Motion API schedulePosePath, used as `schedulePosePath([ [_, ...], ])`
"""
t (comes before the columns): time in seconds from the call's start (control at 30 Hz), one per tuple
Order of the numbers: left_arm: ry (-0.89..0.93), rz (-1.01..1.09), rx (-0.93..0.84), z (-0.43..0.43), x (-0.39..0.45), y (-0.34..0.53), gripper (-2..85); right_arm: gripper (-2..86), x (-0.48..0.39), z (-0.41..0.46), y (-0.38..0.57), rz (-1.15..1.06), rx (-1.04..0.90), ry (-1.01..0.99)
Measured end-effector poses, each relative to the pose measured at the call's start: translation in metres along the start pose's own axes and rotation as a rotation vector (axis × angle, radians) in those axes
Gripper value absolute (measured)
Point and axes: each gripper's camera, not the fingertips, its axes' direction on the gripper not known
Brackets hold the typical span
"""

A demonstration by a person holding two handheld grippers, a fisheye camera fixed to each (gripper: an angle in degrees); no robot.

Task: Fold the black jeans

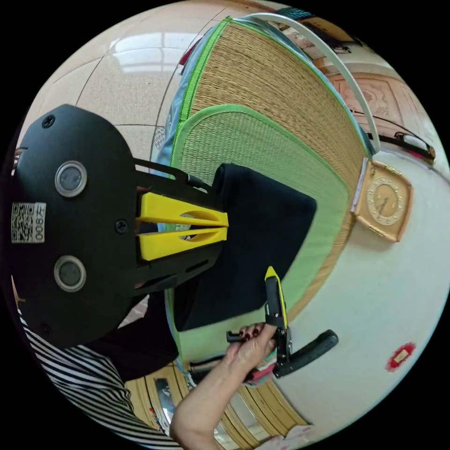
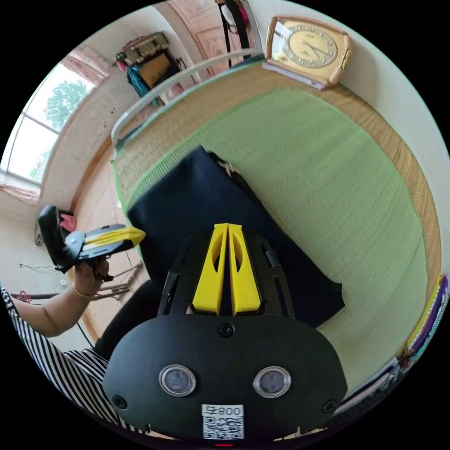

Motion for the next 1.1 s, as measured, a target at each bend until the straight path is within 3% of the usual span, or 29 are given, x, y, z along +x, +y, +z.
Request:
schedulePosePath([
  [0.23, 0.086, 0.044, 0.037, -0.017, 0.030, 0.008, 0.1, 0.1, 0.007, -0.012, 0.010, 0.003, 0.041, -0.010],
  [0.33, 0.106, 0.116, -0.011, -0.005, 0.055, 0.014, 0.1, 0.1, 0.025, -0.030, 0.028, 0.045, 0.096, 0.021],
  [0.5, 0.091, 0.078, -0.105, 0.023, 0.067, 0.017, 0.1, 0.1, 0.071, -0.016, 0.042, 0.154, 0.013, -0.010],
  [0.7, 0.101, 0.157, -0.076, 0.015, 0.107, 0.030, 0.1, 0.1, 0.087, -0.061, 0.086, 0.177, 0.153, -0.030],
  [0.83, 0.054, 0.158, -0.211, 0.054, 0.124, 0.035, 0.1, 0.1, 0.123, -0.026, 0.117, 0.288, 0.006, -0.048],
  [0.9, 0.078, 0.120, -0.204, 0.054, 0.126, 0.035, 0.1, 0.1, 0.136, -0.024, 0.126, 0.336, 0.024, -0.122],
  [1.1, 0.095, 0.180, -0.175, 0.046, 0.157, 0.044, 0.1, 0.1, 0.124, -0.068, 0.162, 0.230, 0.114, -0.173],
])
